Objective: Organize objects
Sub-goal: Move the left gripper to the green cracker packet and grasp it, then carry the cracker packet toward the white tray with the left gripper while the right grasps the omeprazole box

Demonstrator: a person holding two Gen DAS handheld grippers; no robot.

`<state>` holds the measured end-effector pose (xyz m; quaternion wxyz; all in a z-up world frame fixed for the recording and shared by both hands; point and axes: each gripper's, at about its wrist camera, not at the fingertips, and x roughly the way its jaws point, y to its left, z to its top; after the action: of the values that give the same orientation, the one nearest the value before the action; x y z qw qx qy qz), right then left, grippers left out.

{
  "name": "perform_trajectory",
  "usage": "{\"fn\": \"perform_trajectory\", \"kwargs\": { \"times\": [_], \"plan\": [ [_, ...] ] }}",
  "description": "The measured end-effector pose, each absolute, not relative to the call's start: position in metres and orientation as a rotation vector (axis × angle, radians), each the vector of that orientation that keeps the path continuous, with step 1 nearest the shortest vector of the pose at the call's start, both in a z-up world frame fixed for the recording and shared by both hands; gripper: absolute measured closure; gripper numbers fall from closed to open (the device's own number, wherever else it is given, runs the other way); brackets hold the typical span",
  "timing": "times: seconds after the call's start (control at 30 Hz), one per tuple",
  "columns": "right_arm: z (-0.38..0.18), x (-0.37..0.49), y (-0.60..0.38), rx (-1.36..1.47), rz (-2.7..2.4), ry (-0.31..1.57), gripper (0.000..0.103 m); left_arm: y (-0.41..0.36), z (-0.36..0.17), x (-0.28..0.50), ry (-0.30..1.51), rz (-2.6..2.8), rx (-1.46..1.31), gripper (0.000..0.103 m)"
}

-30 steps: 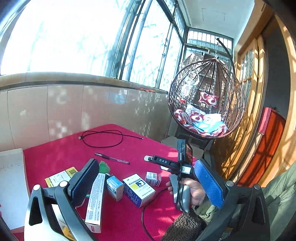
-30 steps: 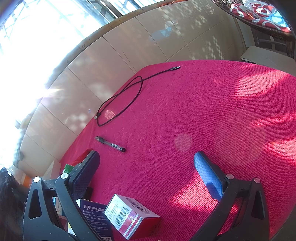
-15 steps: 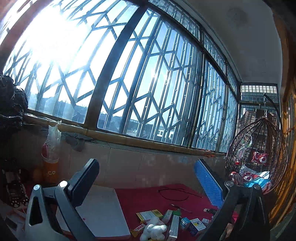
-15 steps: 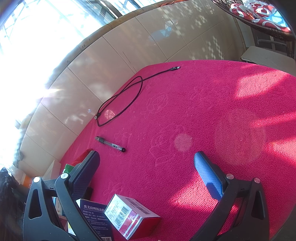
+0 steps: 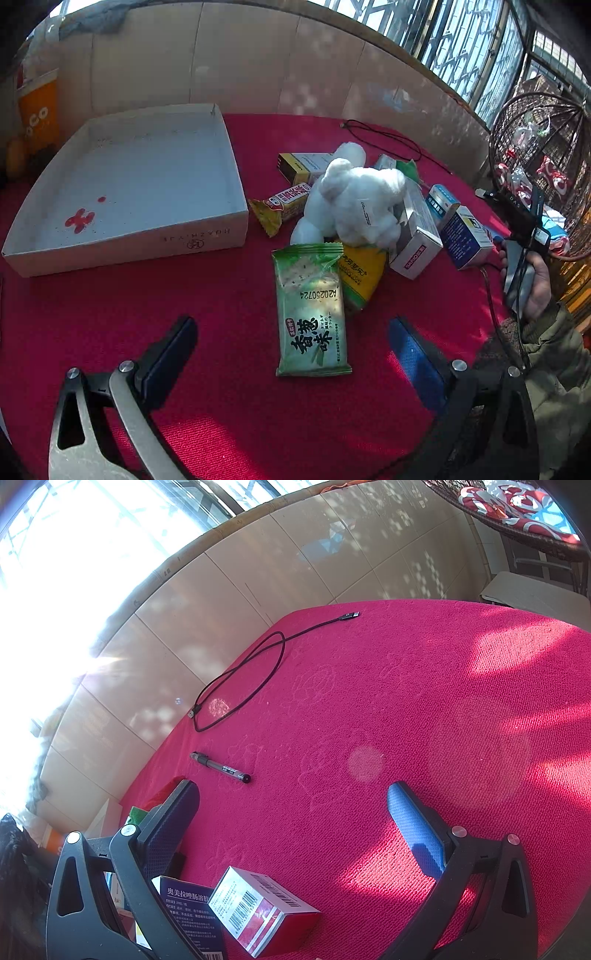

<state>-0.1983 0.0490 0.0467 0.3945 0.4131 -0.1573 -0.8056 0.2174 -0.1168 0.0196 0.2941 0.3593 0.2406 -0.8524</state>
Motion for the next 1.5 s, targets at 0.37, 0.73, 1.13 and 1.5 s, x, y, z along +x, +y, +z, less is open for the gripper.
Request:
{"fn": "perform_trajectory", "kwargs": {
  "times": [0.37, 0.73, 1.13, 1.5],
  "plan": [
    [0.052, -0.195, 0.048, 1.042, -2.070, -0.345, 0.000, -0.108, 0.012, 0.205, 0.633, -2.213, 1.058, 0.000],
    [0.112, -0.091, 0.021, 0.857, -1.776, 0.151, 0.000, -0.123, -0.001, 0.171, 0.663, -2.184, 1.146, 0.000],
    [0.053, -0.053, -0.032, 0.916, -1.775, 0.489, 0.010, -0.125, 0.002, 0.173, 0.650, -2.173, 1.105, 0.007],
    [0.047, -0.060, -0.021, 0.904, -1.784, 0.452, 0.053, -0.124, 0.012, 0.187, 0.673, -2.199, 0.999, 0.065]
  ]
}}
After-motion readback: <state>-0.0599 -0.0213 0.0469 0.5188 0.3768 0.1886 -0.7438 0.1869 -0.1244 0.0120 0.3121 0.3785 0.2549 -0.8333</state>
